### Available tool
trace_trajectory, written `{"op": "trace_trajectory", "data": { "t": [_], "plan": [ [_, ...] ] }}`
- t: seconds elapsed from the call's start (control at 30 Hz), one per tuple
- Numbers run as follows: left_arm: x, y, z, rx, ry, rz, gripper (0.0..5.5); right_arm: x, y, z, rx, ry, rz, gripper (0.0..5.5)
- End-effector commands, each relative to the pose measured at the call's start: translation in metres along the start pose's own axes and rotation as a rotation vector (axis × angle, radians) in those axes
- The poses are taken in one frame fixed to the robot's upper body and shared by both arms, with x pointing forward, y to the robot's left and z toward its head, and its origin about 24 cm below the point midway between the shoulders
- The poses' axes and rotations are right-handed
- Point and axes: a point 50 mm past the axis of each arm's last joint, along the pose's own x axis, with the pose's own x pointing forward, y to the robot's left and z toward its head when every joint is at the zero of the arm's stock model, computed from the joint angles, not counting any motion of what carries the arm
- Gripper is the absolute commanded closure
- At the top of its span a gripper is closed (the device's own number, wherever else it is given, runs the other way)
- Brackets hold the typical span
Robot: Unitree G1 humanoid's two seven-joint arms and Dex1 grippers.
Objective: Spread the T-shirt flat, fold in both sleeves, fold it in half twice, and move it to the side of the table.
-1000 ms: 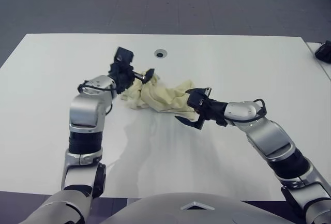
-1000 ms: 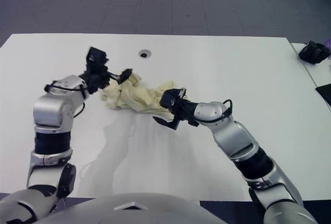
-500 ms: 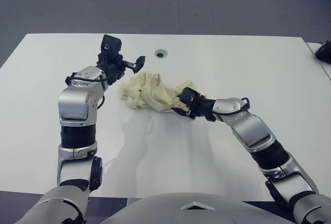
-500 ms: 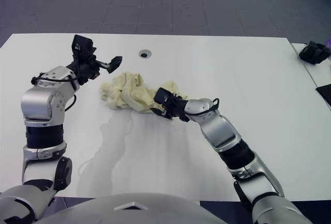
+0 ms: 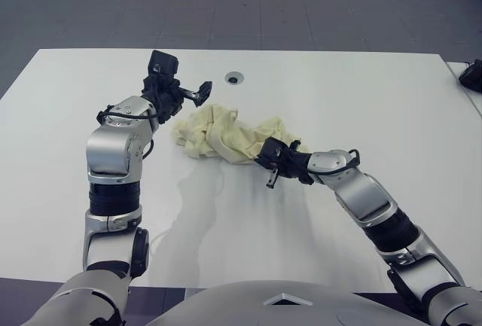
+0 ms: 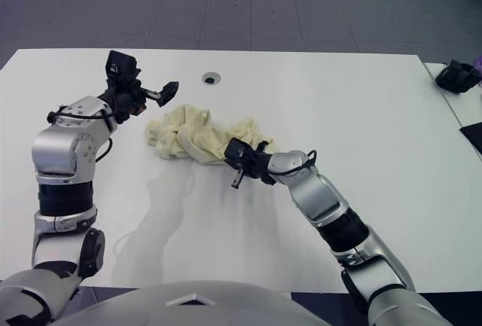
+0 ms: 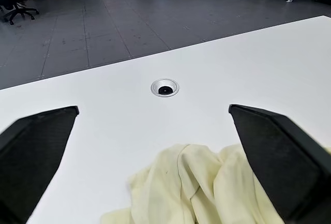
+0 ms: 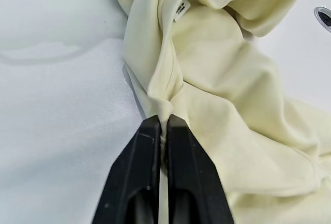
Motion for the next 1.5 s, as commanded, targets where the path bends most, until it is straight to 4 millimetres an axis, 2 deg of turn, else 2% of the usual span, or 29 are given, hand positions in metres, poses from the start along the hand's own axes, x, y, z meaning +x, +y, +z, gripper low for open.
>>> {"op": "trace_trajectory", "data": {
  "t": [0.03,0.13,0.23,0.43,0.57,0.67,0.87,1.03,1.13,1.4,1.5],
  "plan": [
    [-0.002,0.006,0.004,0.079,0.0,-0.001,0.1,-0.019,-0.001,-0.003,-0.024,0.013,-0.009,5.48],
    [-0.001,0.005,0.012,0.204,-0.013,-0.075,0.1,-0.039,0.004,-0.015,-0.051,0.061,0.019,5.48],
    [0.001,-0.006,0.013,0.348,-0.012,-0.261,0.1,-0.055,0.009,-0.029,-0.067,0.123,0.047,5.48],
    [0.017,-0.027,0.019,0.611,-0.013,-0.607,0.1,-0.072,0.015,-0.049,-0.086,0.214,0.109,5.48],
    [0.022,-0.045,0.018,0.748,-0.001,-0.897,0.1,-0.085,0.02,-0.062,-0.1,0.276,0.188,5.48],
    [0.037,-0.057,0.025,0.808,-0.011,-1.04,0.1,-0.092,0.02,-0.068,-0.125,0.311,0.219,5.48],
    [0.072,-0.072,0.028,0.837,0.057,-1.098,0.1,-0.099,0.023,-0.075,-0.158,0.341,0.314,5.48],
    [0.087,-0.088,0.009,0.853,0.129,-1.112,0.1,-0.1,0.015,-0.079,-0.194,0.359,0.313,5.48],
    [0.096,-0.101,0.001,0.825,0.12,-1.04,0.1,-0.098,0.01,-0.079,-0.202,0.346,0.301,5.48],
    [0.102,-0.105,-0.018,0.79,0.16,-0.937,0.1,-0.095,0.006,-0.077,-0.216,0.324,0.279,5.48],
    [0.1,-0.1,-0.035,0.819,0.214,-0.922,0.1,-0.095,0.005,-0.074,-0.218,0.313,0.268,5.48]
  ]
}}
